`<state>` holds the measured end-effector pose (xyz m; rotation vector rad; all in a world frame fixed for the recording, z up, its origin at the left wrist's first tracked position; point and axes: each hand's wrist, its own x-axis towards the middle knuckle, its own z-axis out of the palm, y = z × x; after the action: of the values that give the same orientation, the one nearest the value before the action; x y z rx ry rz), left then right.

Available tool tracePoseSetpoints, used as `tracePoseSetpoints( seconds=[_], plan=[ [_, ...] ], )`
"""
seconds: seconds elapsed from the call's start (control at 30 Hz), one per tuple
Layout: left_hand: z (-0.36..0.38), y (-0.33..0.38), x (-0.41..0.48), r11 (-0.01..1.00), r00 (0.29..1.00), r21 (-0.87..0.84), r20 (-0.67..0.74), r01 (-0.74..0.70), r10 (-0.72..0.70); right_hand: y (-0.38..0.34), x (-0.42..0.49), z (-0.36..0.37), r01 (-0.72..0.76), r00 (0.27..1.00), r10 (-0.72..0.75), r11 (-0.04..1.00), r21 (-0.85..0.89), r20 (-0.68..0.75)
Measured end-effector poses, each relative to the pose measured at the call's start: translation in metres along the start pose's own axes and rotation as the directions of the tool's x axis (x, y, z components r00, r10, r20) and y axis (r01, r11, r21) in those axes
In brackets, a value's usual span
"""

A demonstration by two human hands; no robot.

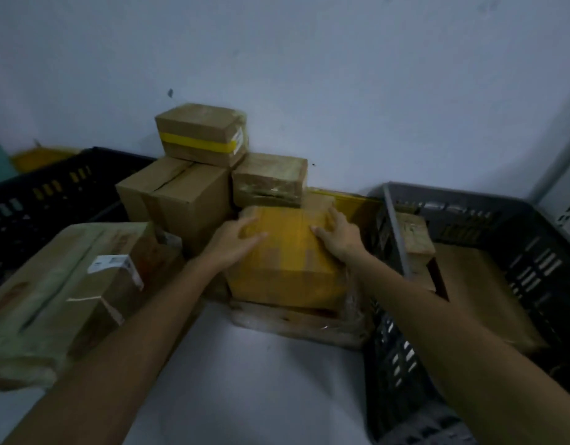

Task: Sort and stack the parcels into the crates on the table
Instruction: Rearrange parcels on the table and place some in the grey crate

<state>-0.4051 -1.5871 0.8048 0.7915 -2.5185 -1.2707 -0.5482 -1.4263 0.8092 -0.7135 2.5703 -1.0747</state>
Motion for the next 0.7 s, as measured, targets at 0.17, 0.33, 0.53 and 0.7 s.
tracePoseSetpoints(
  seconds=[0.17,0.33,0.53,0.7],
  plan=[
    [0.020,-0.040,-0.023,0.952,0.994,0.302,0.105,-0.057,0.026,0.012,0.011,0.024,-0.066,0.998,0.066,0.993,-0.100,0.000],
    [0.016,-0.043,-0.017,0.856,0.993,0.504,0.088,-0.116,0.083,0.016,0.018,0.028,-0.081,0.992,0.093,0.987,-0.142,0.085],
    [0.032,0.000,-0.006,0.810,0.952,0.507,0.086,-0.294,0.292,0.011,0.009,-0.022,0.137,0.954,-0.192,0.962,-0.235,-0.229],
    [0.083,0.074,-0.002,0.839,0.878,0.265,0.071,-0.475,0.474,0.026,0.009,-0.108,0.245,0.880,-0.301,0.951,-0.191,-0.368]
  ],
)
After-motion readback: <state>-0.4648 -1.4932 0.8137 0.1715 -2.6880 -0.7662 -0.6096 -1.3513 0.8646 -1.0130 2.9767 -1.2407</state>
